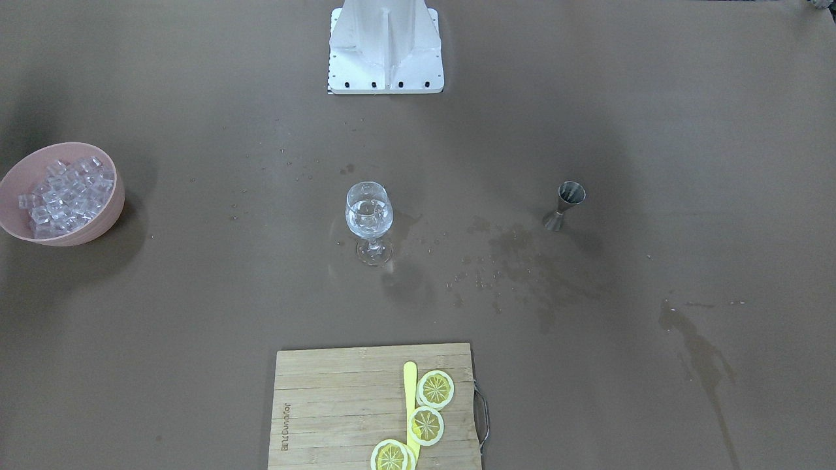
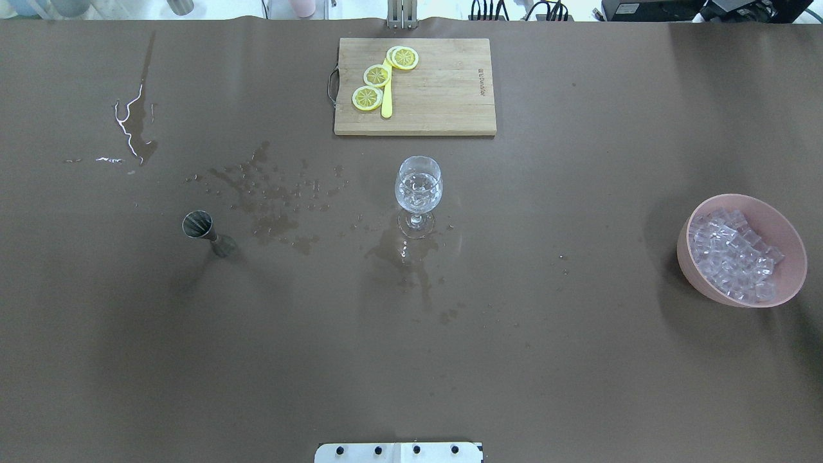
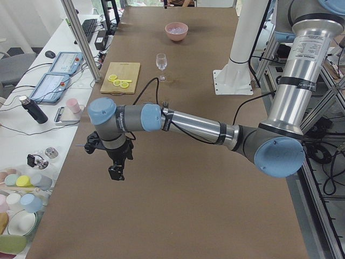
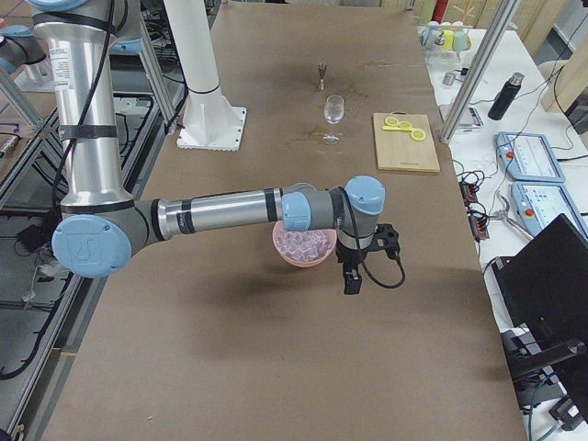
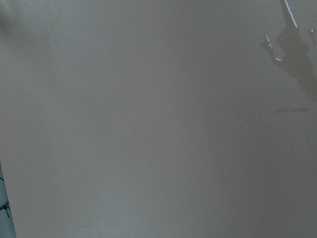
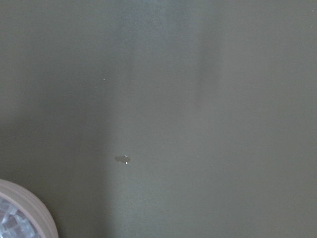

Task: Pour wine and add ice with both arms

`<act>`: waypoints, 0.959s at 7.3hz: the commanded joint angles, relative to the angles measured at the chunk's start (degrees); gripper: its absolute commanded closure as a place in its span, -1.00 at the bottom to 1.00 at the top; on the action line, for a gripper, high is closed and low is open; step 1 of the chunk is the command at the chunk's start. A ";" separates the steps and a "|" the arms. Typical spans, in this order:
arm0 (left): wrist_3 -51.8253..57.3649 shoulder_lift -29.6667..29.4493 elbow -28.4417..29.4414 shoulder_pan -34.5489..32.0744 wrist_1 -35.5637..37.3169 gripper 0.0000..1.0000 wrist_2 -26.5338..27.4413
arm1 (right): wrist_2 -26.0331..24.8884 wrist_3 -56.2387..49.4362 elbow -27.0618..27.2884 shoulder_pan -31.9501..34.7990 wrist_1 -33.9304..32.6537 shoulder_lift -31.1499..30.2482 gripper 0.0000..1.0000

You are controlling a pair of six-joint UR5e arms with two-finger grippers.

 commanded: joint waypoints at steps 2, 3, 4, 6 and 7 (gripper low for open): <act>0.03 6.54 1.79 -0.47 -7.34 -0.96 -3.15 | 1.91 -0.13 -0.19 2.55 0.07 -1.63 -1.00; -0.06 6.55 1.53 -0.47 -7.25 -0.96 -3.79 | 2.00 0.22 -0.02 2.64 -0.01 -1.72 -1.00; -0.06 6.55 1.09 -0.47 -7.25 -0.96 -3.88 | 3.74 0.48 0.07 2.90 -0.10 -1.72 -1.00; -0.06 9.25 -1.36 -0.65 -7.34 -0.96 -4.93 | 5.42 0.48 0.07 3.52 -0.37 -2.16 -1.00; -0.15 10.92 -3.29 -0.91 -7.17 -0.96 -4.93 | 5.42 0.48 0.07 3.69 -0.37 -2.16 -1.00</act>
